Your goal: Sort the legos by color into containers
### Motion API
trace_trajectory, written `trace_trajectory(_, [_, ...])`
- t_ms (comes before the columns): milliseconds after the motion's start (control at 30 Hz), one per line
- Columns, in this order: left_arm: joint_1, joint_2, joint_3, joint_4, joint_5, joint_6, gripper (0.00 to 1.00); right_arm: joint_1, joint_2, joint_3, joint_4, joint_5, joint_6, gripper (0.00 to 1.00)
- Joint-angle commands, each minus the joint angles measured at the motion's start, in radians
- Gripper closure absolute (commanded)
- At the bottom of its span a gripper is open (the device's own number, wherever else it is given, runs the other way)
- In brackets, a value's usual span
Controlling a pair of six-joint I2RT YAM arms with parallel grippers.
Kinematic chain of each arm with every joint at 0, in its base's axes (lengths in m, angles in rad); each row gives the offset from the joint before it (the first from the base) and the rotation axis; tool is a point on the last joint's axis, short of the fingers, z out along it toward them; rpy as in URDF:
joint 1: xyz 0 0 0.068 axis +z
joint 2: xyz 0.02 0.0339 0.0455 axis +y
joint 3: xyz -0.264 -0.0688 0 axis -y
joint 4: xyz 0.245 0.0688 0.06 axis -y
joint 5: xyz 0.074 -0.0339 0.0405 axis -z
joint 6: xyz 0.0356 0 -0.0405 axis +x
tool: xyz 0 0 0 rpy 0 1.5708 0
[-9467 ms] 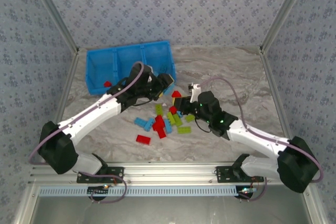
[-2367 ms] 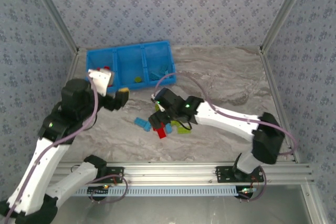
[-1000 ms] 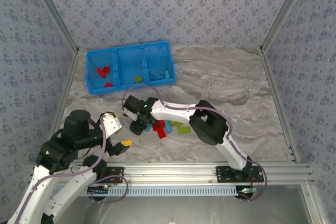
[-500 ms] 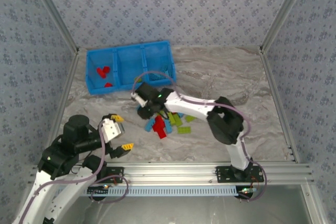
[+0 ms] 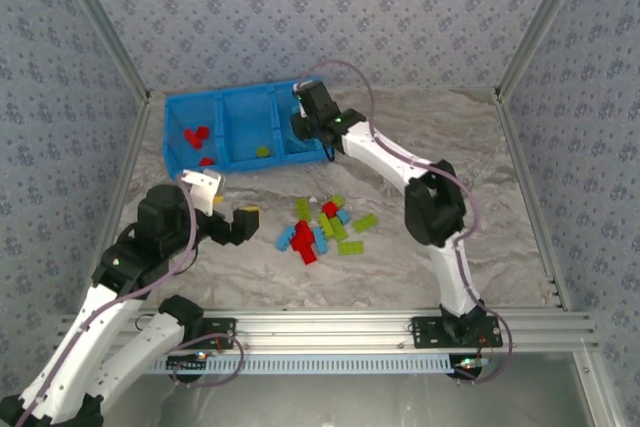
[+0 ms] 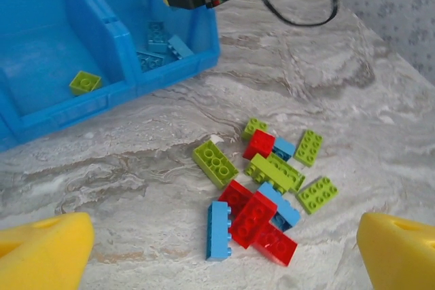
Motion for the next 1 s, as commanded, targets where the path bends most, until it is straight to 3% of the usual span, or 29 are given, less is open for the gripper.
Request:
trace_trajectory(0, [-0.004, 0.021, 0.042, -0.041, -0.031, -0.129, 0.01, -0.011, 0.100, 0.158, -0.113, 0.005, -0.010, 0.57])
trace_trajectory(100, [-0.003, 0.052, 0.044, -0.075, -0.004, -0.167, 0.01, -0.016, 0.133, 0.236, -0.136, -0.024, -0.025, 0.47])
trace_trajectory(367, [-0.006, 0.098, -0.017, 0.013, -0.044, -0.398, 0.01, -0.005, -0.001, 0.195, -0.191, -0.075, -0.039, 0.45])
trace_trajectory(500, [-0.089, 0.217, 0.007, 0.029, -0.148, -0.474, 0.01, 0.002, -0.201, 0.011, -0.191, -0.122, -0.033, 0.43])
trace_trajectory(700, [-0.264, 0.492, 0.093, 0.091, -0.360, -0.550, 0.01, 0.017, -0.594, -0.374, -0.194, -0.188, -0.048, 0.30])
trace_trajectory(967, [-0.285, 0.898, 0.267, 0.104, -0.363, -0.598, 0.07, 0.080, -1.082, -0.838, -0.327, -0.213, 0.044, 0.12])
